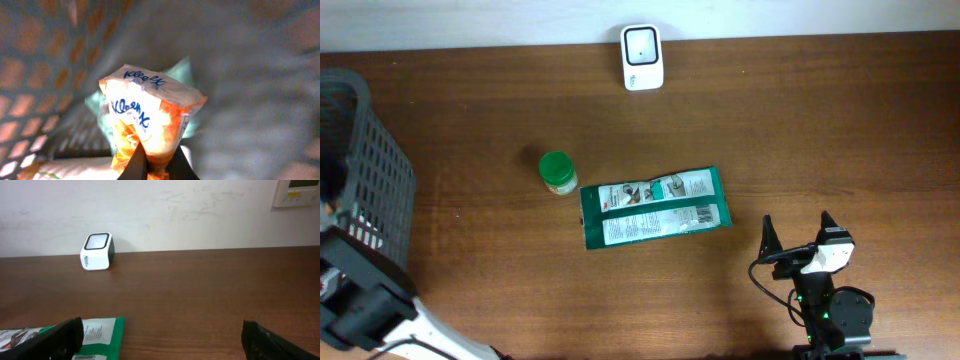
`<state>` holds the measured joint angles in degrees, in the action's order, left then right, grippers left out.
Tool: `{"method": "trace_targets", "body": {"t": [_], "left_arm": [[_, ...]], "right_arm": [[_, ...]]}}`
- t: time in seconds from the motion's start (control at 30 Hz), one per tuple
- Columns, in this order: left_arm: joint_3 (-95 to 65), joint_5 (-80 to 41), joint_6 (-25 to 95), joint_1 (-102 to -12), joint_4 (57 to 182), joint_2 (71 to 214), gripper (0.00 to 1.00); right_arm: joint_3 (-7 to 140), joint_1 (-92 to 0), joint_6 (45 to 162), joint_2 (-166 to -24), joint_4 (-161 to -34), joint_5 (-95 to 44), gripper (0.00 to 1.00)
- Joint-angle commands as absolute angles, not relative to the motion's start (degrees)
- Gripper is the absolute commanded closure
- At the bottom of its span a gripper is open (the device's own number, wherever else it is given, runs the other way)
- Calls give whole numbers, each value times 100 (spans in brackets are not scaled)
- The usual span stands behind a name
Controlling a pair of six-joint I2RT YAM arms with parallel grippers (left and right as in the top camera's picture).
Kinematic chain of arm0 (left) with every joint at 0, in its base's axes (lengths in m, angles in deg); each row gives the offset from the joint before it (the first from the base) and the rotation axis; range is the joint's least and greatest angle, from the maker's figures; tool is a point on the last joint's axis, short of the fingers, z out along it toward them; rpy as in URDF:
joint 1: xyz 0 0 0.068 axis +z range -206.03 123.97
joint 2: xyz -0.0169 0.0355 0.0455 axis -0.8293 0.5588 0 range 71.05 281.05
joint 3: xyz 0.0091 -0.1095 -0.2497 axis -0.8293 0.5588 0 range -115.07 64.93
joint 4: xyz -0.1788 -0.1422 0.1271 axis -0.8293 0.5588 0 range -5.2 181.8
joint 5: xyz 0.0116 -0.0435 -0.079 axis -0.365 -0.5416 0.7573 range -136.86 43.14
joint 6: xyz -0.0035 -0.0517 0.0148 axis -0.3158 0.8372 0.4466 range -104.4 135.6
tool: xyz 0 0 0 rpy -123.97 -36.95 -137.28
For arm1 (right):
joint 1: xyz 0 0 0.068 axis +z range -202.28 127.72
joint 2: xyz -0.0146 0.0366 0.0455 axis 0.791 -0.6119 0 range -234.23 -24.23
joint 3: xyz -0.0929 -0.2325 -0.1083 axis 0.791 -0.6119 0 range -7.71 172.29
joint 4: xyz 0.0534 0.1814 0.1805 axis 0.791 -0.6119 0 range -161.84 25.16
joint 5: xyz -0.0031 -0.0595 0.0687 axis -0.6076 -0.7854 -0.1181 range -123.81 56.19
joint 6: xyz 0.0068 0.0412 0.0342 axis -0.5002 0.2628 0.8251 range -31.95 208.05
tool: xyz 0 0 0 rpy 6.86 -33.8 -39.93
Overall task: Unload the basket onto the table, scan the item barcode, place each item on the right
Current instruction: 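Carry the Kleenex pack with the left gripper and drop it beside the bag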
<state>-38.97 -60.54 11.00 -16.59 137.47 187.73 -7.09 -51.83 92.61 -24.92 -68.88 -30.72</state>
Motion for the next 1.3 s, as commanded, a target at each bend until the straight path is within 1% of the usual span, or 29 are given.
{"method": "trace_targets", "body": {"t": [0.0, 0.13, 0.23, 0.33, 0.5, 0.73, 0.83, 0.97, 1.03, 1.17, 1.2, 1.23, 1.27], "left_arm": [[-4544, -5345, 1415, -2185, 13585, 17595, 100], [-4699, -4720, 1441, -2865, 13438, 16837, 100], [-4699, -4478, 1522, -3680, 13628, 16395, 100], [-4684, -4425, 1568, -4603, 14061, 16334, 100], [-4179, -4425, 1631, -6113, 14234, 16649, 100], [-3989, -4543, 1625, -7518, 14190, 17705, 100], [-3989, -4580, 1623, -7877, 14197, 18194, 100], [-3989, -5164, 1627, -8194, 14577, 18837, 100], [-3989, -5411, 1627, -8251, 14616, 19167, 100], [-3989, -5490, 1629, -8248, 14501, 19663, 100], [-3989, -5490, 1627, -8248, 14518, 19722, 96], [-3989, -5490, 1627, -8248, 14533, 19761, 90], [-3989, -5492, 1627, -8248, 14538, 19781, 88]], "right_arm": [[-739, -5192, 9296, -2448, -6912, -3061, 2], [-739, -5192, 9296, -2448, -6912, -3059, 2], [-739, -5192, 9296, -2448, -6912, -3061, 2], [-739, -5192, 9294, -2448, -6912, -3061, 2], [-739, -5192, 9296, -2448, -6912, -3061, 2], [-739, -5192, 9296, -2448, -6912, -3061, 2], [-739, -5192, 9294, -2448, -6912, -3061, 2], [-739, -5192, 9294, -2448, -6912, -3061, 2], [-739, -5192, 9294, -2448, -6912, -3061, 2], [-739, -5192, 9294, -2448, -6912, -3061, 2], [-739, -5192, 9294, -2448, -6912, -3061, 2], [-739, -5192, 9296, -2448, -6912, -3061, 2], [-739, -5192, 9296, -2448, -6912, -3059, 2]]}}
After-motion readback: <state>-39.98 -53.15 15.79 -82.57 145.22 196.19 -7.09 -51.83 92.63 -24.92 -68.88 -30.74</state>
